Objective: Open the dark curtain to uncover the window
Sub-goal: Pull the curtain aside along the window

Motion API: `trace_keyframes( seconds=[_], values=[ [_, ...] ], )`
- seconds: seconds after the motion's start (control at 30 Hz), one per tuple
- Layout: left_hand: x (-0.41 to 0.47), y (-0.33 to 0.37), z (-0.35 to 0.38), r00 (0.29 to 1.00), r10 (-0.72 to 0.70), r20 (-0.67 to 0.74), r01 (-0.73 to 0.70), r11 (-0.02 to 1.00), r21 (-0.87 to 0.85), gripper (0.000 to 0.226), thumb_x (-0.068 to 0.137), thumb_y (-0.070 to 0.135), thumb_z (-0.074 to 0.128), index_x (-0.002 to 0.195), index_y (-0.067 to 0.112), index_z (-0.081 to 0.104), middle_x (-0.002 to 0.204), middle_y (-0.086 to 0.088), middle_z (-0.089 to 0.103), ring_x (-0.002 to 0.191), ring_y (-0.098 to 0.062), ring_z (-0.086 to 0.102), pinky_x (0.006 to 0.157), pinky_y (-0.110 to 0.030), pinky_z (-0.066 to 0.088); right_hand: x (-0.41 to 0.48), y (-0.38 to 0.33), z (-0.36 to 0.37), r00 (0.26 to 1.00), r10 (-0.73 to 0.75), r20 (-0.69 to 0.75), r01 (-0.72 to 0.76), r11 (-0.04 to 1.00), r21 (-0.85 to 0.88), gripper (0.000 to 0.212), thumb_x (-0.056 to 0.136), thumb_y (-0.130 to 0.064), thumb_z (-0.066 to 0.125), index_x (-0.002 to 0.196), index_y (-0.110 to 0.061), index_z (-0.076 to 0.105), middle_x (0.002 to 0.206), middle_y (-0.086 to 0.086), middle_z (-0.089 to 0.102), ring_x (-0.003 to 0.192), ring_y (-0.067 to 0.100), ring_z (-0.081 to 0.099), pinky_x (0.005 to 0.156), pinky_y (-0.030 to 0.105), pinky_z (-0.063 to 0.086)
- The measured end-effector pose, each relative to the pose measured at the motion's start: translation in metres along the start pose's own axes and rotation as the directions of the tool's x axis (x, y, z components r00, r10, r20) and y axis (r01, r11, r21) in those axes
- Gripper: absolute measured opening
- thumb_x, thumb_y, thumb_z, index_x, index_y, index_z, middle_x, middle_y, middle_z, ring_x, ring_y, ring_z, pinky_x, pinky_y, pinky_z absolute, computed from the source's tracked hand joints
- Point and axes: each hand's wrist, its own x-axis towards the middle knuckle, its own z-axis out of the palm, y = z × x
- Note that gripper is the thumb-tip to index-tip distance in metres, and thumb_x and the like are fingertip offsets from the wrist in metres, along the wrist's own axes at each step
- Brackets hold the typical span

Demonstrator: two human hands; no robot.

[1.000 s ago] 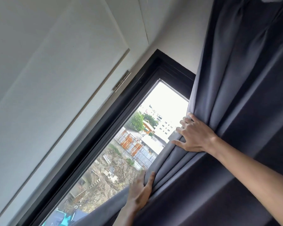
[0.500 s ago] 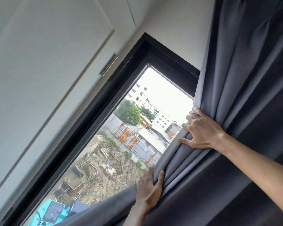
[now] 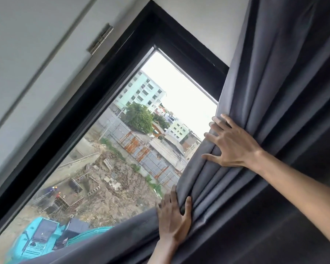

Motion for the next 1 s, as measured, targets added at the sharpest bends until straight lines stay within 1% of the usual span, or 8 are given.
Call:
trace_keyframes(
  seconds=[0.07,0.17,0.27,0.43,0.53,0.67,0.87,1.0],
  values=[
    [0.001,0.001,0.004,1.000,-0.002,-0.009,0.001,1.000,-0.020,0.103,0.076,0.083,-0.013,0.155,0.027,0.022,0.152,0.001,0.041,0.143,-0.019,0.032,0.124,-0.045,0.005,0.000,0.001,0.002,1.000,0.002,0.001,-0.002,1.000,-0.007,0.095,0.088,-0.086,0.015,0.124,-0.014,0.066,0.140,0.021,0.056,0.143,0.038,0.039,0.125,0.054,0.015],
    [0.001,0.000,0.011,0.999,-0.021,0.028,0.022,0.999,-0.042,0.100,0.076,0.083,-0.007,0.154,0.030,0.023,0.151,0.002,0.043,0.141,-0.019,0.035,0.122,-0.047,0.015,0.000,-0.003,0.005,1.000,-0.006,0.015,0.006,1.000,-0.023,0.097,0.086,-0.088,0.013,0.117,-0.014,0.067,0.132,0.021,0.061,0.135,0.039,0.046,0.123,0.055,0.020],
    [0.001,-0.004,0.013,0.998,-0.035,0.047,0.040,0.993,-0.113,0.094,0.078,0.084,0.002,0.152,0.031,0.026,0.148,0.002,0.047,0.139,-0.018,0.038,0.120,-0.048,0.020,0.003,-0.008,0.003,1.000,-0.005,-0.003,0.005,0.999,-0.052,0.097,0.085,-0.089,0.015,0.114,-0.013,0.069,0.126,0.021,0.063,0.128,0.039,0.051,0.121,0.056,0.022],
    [0.001,-0.008,0.008,1.000,-0.013,-0.006,0.012,0.990,-0.137,0.092,0.079,0.086,0.006,0.149,0.033,0.030,0.144,0.002,0.050,0.136,-0.020,0.041,0.115,-0.051,0.029,0.005,-0.009,0.000,1.000,-0.007,-0.025,0.006,0.999,-0.048,0.099,0.084,-0.090,0.017,0.112,-0.012,0.070,0.122,0.022,0.065,0.123,0.039,0.053,0.120,0.056,0.023],
    [-0.004,-0.006,0.007,0.999,-0.010,-0.031,0.005,0.990,-0.140,0.094,0.078,0.087,0.005,0.148,0.031,0.033,0.143,0.003,0.051,0.135,-0.019,0.043,0.115,-0.051,0.029,-0.002,-0.008,0.000,0.999,-0.014,-0.045,0.012,0.999,-0.041,0.100,0.084,-0.090,0.014,0.112,-0.013,0.071,0.122,0.021,0.065,0.125,0.038,0.052,0.121,0.056,0.022],
    [-0.017,-0.004,0.009,1.000,-0.016,-0.021,0.013,0.992,-0.125,0.089,0.080,0.086,0.007,0.147,0.032,0.032,0.143,0.005,0.050,0.135,-0.019,0.042,0.118,-0.050,0.024,-0.016,-0.009,0.001,0.998,-0.018,-0.052,0.017,1.000,-0.025,0.101,0.084,-0.090,0.012,0.115,-0.014,0.070,0.123,0.020,0.064,0.125,0.037,0.051,0.121,0.055,0.021],
    [-0.040,0.016,0.011,1.000,-0.002,-0.012,0.001,0.995,-0.104,0.078,0.087,0.076,0.021,0.151,0.032,0.029,0.143,0.003,0.050,0.130,-0.024,0.043,0.114,-0.049,0.029,-0.055,-0.003,0.015,0.998,0.007,-0.066,-0.007,1.000,-0.006,0.100,0.085,-0.089,0.011,0.110,-0.013,0.071,0.121,0.022,0.064,0.123,0.038,0.053,0.121,0.054,0.023],
    [-0.056,0.023,0.021,1.000,-0.002,-0.010,0.001,0.995,-0.098,0.088,0.082,0.085,0.009,0.152,0.033,0.027,0.146,-0.001,0.050,0.134,-0.025,0.043,0.115,-0.054,0.028,-0.076,0.002,0.016,0.998,0.010,-0.060,-0.010,1.000,0.008,0.099,0.085,-0.089,0.013,0.110,-0.013,0.071,0.119,0.021,0.065,0.123,0.036,0.053,0.121,0.054,0.024]
  ],
)
